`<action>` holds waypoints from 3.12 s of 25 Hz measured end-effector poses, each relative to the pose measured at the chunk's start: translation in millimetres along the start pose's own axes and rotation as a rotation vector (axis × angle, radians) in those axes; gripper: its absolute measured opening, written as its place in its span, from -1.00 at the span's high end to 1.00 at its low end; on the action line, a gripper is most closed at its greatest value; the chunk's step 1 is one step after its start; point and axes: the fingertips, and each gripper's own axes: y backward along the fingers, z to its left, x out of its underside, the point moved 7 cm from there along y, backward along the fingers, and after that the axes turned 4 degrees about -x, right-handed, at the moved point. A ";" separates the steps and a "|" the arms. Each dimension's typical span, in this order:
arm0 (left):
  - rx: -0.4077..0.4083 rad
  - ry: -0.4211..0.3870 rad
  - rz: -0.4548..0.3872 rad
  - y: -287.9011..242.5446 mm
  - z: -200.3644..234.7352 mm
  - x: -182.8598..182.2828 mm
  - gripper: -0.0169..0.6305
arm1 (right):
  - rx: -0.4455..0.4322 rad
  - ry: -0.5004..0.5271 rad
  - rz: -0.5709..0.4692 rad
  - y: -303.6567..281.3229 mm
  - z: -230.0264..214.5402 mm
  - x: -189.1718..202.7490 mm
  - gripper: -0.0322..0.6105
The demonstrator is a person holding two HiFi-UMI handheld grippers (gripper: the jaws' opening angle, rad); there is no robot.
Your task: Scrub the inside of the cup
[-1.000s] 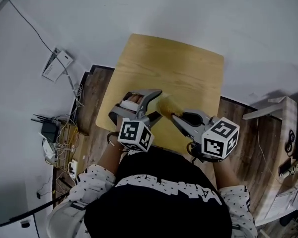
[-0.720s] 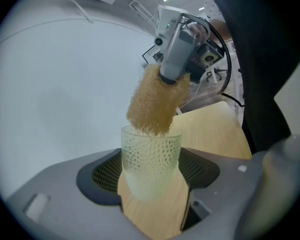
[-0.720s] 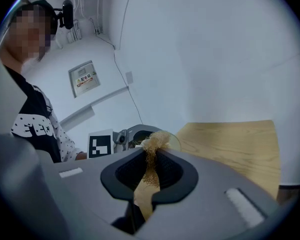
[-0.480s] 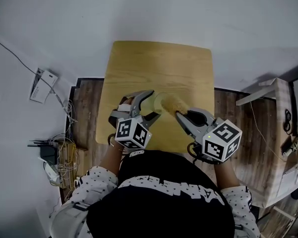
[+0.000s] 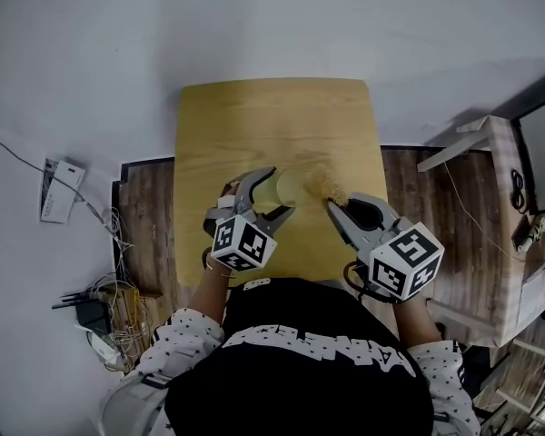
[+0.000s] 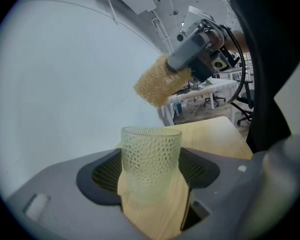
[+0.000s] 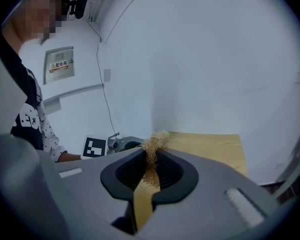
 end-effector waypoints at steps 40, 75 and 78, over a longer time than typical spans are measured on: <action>0.146 0.310 -0.129 -66.5 25.9 86.9 -0.14 | 0.289 -0.106 0.068 -28.8 8.4 11.4 0.72; 0.113 0.482 -0.138 -49.2 39.7 96.6 -0.16 | 0.286 -0.089 0.052 -32.0 17.4 10.9 0.72; 0.091 0.487 -0.144 -40.3 42.3 94.7 -0.17 | 0.267 -0.080 0.043 -31.9 16.7 9.6 0.72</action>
